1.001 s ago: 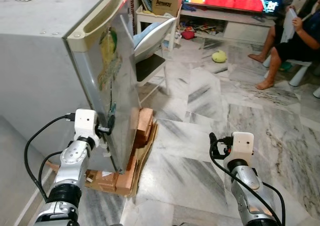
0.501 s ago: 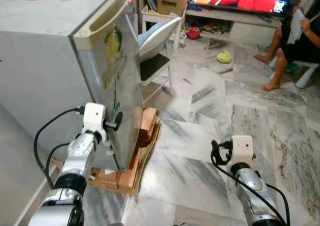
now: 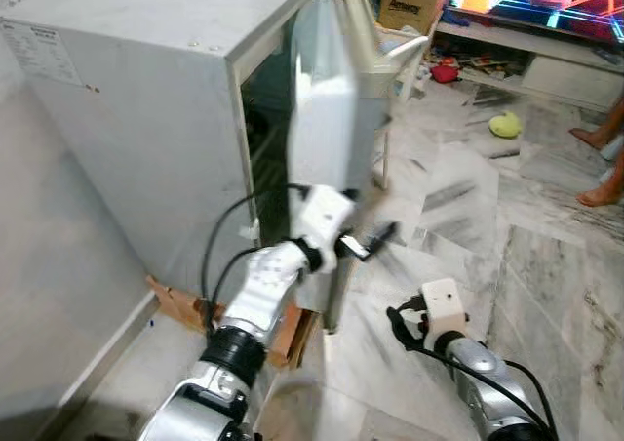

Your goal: Restocking fridge

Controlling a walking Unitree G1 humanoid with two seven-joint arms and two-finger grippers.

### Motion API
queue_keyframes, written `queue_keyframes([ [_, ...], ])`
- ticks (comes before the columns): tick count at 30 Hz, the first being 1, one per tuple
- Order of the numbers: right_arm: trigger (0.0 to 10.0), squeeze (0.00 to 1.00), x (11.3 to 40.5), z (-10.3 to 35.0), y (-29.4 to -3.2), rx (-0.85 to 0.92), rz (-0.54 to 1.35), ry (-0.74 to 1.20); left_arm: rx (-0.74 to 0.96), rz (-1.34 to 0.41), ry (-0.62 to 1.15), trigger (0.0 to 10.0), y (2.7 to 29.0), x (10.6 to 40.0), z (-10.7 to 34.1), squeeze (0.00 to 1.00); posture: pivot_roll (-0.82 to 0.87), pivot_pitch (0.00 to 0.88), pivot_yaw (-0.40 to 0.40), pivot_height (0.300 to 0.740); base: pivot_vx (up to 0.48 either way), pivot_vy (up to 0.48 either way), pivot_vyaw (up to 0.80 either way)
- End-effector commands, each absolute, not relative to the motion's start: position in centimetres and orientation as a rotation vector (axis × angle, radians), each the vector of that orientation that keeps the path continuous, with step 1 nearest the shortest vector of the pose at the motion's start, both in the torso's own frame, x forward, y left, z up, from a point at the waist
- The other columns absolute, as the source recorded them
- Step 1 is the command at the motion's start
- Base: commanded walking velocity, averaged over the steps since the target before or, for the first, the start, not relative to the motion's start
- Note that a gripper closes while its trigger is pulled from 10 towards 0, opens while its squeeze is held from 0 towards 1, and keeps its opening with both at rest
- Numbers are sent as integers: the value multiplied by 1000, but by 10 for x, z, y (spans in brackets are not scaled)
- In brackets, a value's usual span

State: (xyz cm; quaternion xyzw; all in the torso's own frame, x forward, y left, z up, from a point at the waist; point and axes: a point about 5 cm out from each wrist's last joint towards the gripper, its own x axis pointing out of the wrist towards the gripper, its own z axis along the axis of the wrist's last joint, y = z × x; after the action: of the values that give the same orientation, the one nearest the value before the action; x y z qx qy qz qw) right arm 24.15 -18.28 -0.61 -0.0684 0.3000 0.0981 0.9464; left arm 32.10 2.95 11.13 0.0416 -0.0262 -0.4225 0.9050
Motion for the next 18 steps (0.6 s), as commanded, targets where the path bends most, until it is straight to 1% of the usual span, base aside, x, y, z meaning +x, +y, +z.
queue_keyframes([
  [1, 10000, 0, 236, -10, -194, -155, 175, 644, 81, -713, -6, 10000, 70, 335, 104, 0, 0, 0, -36, 740, 0, 0, 0],
  [2, 10000, 0, 237, -10, -194, -155, 175, 644, 90, -624, 5, 10000, 95, 340, 104, 0, 3, 0, -37, 740, 0, 0, 0],
  [3, 10000, 0, 237, -10, -195, -158, 175, 643, 89, -555, 10, 10000, 114, 342, 104, 0, 6, 0, -38, 740, 0, 0, 0],
  [5, 10000, 0, 237, -10, -195, -158, 175, 643, 89, -555, 10, 10000, 114, 342, 104, 0, 6, 0, -38, 740, 0, 0, 0],
  [7, 10000, 0, 239, -8, -195, -176, 171, 626, 103, -484, 18, 10000, 139, 337, 102, 0, 18, 0, -39, 740, 0, 0, 0],
  [9, 10000, 0, 241, -7, -195, -187, 154, 611, 111, -450, 15, 10000, 149, 332, 101, 0, 21, 0, -38, 740, 0, 0, 0],
  [11, 10000, 0, 243, -4, -195, -194, 144, 592, 98, -409, 14, 10000, 160, 325, 98, 0, 27, 0, -36, 740, 0, -251, 0],
  [13, 10000, 0, 244, -2, -196, -195, 133, 579, 91, -374, 26, 10000, 169, 321, 92, 0, 36, 0, -35, 740, 0, -411, -531],
  [14, 10000, 0, 245, 0, -196, -188, 122, 564, 99, -343, 34, 10000, 175, 311, 86, 0, 42, 0, -35, 740, 0, -450, -525],
  [18, 10000, 0, 250, 6, -194, -173, 115, 532, 98, -309, 52, 10000, 181, 295, 79, 0, 48, 0, -29, 740, 0, -443, -642],
])
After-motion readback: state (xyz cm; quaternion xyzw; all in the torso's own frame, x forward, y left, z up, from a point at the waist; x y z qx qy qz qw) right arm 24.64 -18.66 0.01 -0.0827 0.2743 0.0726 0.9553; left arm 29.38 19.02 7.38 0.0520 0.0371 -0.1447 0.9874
